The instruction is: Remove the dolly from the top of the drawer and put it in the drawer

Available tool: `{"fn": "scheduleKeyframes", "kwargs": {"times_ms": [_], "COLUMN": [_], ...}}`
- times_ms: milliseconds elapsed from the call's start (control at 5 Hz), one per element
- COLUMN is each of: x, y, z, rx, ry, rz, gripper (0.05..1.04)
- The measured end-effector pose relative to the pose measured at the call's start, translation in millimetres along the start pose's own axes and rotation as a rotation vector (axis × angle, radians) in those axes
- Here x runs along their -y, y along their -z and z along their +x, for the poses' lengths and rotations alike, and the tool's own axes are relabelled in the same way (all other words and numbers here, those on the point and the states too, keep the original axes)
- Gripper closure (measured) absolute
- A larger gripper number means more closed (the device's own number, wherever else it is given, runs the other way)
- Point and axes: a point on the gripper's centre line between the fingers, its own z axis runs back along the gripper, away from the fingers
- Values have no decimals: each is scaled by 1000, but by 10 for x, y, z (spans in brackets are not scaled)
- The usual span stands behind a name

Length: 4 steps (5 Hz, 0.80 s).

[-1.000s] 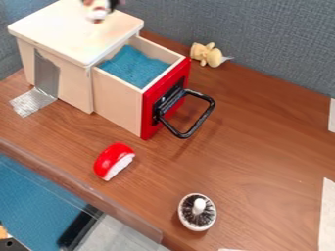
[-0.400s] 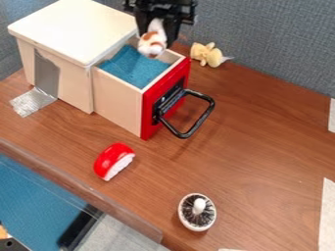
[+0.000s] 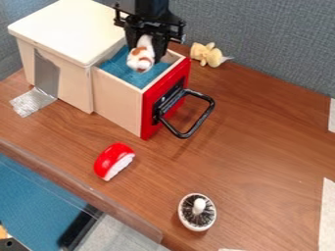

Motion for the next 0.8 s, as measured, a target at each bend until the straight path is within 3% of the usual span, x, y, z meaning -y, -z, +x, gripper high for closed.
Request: {"fn": "scheduleKeyframes", "kwargs": {"times_ms": [200, 400, 600, 800], "x": [-53, -61, -48, 35], "y": [108, 124, 96, -132], "z": [-32, -27, -8, 25], "rx": [-10, -9, -6, 39], "ry": [-10, -8, -1, 18], "rz": [0, 7, 6, -13], "gripper": [528, 224, 72, 76]}}
